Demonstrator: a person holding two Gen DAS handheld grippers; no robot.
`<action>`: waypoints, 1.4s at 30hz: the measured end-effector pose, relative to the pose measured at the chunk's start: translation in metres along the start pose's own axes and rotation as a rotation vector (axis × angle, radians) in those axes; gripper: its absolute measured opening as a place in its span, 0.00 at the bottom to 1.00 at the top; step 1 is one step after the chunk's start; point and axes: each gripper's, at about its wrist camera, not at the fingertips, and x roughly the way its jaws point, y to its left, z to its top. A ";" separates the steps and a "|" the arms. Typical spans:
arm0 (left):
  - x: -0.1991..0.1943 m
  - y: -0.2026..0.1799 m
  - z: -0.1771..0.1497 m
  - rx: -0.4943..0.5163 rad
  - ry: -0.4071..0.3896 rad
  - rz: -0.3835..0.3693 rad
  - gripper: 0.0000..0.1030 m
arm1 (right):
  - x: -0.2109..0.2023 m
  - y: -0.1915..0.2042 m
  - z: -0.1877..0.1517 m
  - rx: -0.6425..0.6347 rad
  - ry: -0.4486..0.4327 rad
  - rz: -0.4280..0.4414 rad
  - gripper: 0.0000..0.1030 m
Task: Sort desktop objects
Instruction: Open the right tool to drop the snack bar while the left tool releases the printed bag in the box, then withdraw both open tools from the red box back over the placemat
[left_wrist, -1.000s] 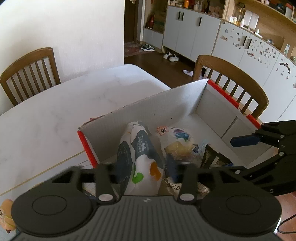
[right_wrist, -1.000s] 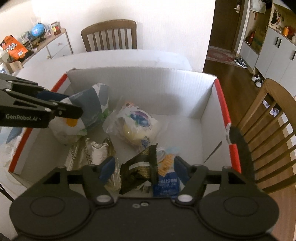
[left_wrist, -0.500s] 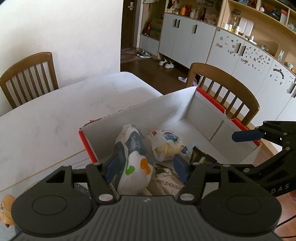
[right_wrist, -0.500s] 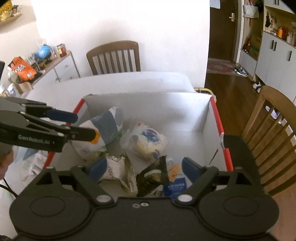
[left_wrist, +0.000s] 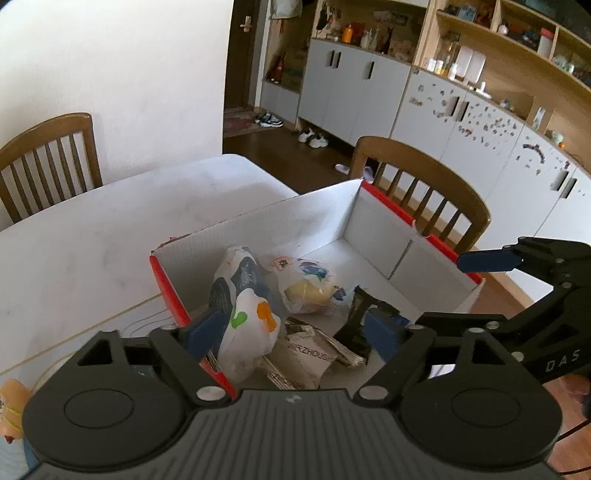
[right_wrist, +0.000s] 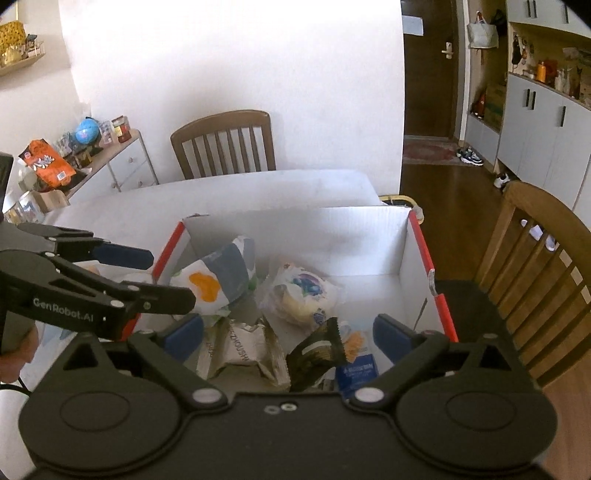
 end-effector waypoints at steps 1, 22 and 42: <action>-0.004 0.001 -0.001 0.000 -0.011 0.001 0.98 | -0.002 0.003 -0.001 -0.001 -0.008 -0.004 0.97; -0.085 0.063 -0.039 -0.028 -0.136 -0.021 1.00 | -0.034 0.097 -0.024 0.010 -0.097 -0.047 0.98; -0.125 0.161 -0.074 -0.061 -0.140 0.025 1.00 | -0.012 0.195 -0.046 0.015 -0.068 -0.058 0.98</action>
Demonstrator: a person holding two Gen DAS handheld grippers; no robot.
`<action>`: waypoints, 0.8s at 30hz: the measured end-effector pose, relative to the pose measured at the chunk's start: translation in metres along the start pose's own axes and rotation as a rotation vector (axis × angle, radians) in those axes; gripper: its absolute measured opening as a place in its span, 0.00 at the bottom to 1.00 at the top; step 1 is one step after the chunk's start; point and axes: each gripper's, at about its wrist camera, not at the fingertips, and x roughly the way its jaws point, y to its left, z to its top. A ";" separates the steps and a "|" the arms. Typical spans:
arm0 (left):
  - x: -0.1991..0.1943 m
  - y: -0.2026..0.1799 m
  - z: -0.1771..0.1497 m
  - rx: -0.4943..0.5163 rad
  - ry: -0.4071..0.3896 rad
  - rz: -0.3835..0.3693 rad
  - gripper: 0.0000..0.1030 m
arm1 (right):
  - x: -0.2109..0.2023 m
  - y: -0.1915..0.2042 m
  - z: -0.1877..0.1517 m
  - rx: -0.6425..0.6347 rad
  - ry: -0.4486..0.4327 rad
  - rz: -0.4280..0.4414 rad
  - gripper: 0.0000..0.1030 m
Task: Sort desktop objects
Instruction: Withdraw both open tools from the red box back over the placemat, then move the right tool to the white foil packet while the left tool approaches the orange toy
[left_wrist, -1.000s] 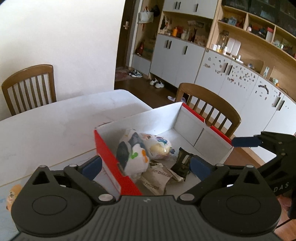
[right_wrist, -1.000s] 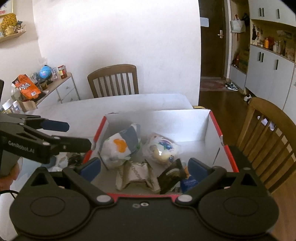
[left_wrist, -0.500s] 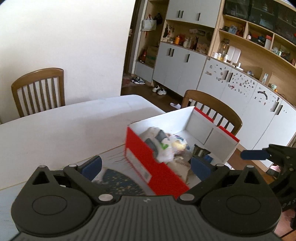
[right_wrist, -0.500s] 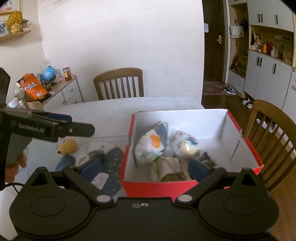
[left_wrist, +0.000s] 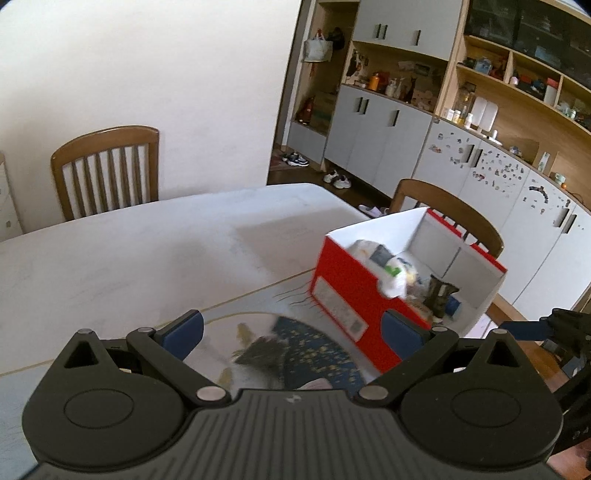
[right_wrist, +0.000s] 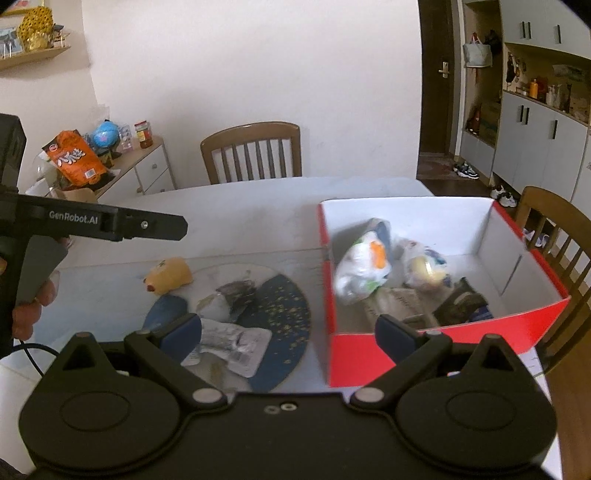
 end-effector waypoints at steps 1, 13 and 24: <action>-0.001 0.004 -0.001 -0.003 0.001 0.002 1.00 | 0.003 0.004 -0.001 -0.001 0.004 0.002 0.98; 0.002 0.056 -0.016 -0.034 0.038 0.053 1.00 | 0.034 0.037 -0.008 -0.012 0.060 0.013 0.98; 0.034 0.084 -0.033 -0.046 0.116 0.082 1.00 | 0.084 0.050 -0.028 -0.056 0.171 0.021 0.97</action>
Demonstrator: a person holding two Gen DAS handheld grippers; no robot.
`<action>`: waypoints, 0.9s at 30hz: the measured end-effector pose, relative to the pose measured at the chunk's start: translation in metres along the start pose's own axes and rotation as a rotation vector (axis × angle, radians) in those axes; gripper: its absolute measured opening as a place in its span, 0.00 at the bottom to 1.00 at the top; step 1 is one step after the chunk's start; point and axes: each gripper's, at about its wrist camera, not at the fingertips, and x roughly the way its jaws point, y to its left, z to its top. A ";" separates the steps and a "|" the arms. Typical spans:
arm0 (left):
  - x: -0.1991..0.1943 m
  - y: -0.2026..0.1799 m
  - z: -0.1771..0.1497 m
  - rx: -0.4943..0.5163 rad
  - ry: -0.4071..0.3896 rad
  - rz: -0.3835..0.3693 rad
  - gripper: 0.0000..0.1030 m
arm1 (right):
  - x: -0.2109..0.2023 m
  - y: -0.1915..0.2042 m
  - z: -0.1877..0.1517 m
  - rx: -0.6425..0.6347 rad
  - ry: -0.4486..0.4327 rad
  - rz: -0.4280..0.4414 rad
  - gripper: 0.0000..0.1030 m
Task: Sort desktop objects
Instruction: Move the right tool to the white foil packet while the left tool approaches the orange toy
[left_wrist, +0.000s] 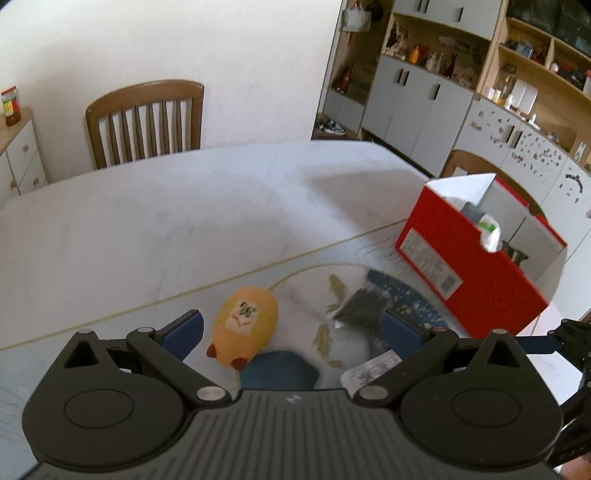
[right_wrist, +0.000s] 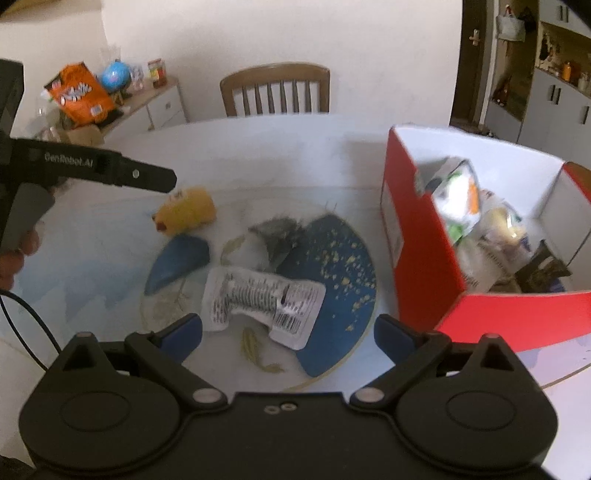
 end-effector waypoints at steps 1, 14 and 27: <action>0.004 0.002 -0.001 0.001 0.007 0.003 1.00 | 0.005 0.000 -0.001 -0.004 0.008 -0.004 0.97; 0.046 0.014 -0.007 0.017 0.072 0.030 1.00 | 0.051 -0.002 -0.006 -0.062 0.078 -0.052 0.91; 0.059 0.018 -0.007 0.027 0.082 0.036 1.00 | 0.071 0.010 0.000 -0.029 0.087 -0.084 0.85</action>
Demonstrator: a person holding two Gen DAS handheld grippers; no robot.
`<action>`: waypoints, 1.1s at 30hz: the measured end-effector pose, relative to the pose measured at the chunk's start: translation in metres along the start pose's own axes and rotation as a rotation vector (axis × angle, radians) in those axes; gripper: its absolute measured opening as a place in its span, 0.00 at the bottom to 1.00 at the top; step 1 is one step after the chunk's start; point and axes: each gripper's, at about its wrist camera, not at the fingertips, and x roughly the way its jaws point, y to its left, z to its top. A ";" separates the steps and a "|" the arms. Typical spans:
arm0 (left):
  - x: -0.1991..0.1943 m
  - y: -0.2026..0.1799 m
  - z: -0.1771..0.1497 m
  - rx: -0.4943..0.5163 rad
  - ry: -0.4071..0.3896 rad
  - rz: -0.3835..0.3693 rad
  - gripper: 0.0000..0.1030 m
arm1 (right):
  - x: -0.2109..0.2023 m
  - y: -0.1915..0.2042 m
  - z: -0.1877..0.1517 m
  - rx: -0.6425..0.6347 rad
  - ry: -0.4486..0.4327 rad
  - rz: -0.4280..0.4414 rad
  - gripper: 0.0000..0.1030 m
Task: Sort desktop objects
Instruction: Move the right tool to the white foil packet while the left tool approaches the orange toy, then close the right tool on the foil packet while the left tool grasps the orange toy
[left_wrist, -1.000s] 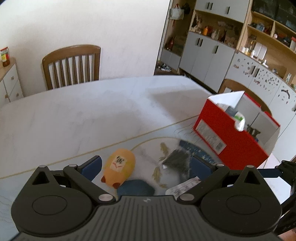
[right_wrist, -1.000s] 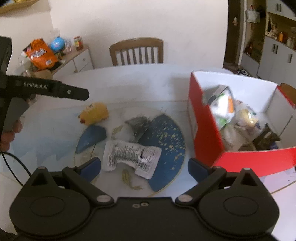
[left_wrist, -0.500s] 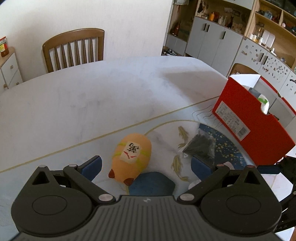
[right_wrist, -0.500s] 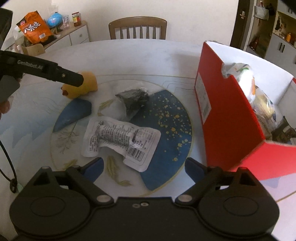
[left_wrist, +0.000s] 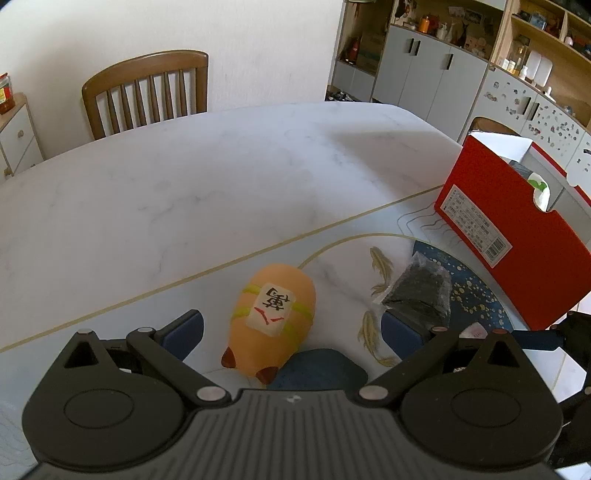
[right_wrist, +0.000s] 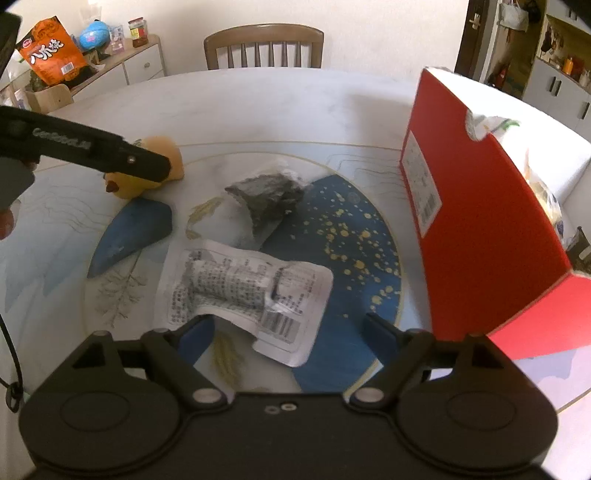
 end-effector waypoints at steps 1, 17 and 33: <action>0.000 0.000 0.000 0.002 0.000 -0.001 1.00 | 0.000 0.003 0.000 -0.008 -0.008 -0.008 0.84; 0.012 -0.001 0.002 0.031 0.005 0.005 1.00 | 0.007 0.032 0.013 -0.160 -0.056 0.009 0.59; 0.018 0.003 0.001 0.021 0.010 0.029 0.54 | 0.006 0.035 0.015 -0.151 -0.047 0.041 0.46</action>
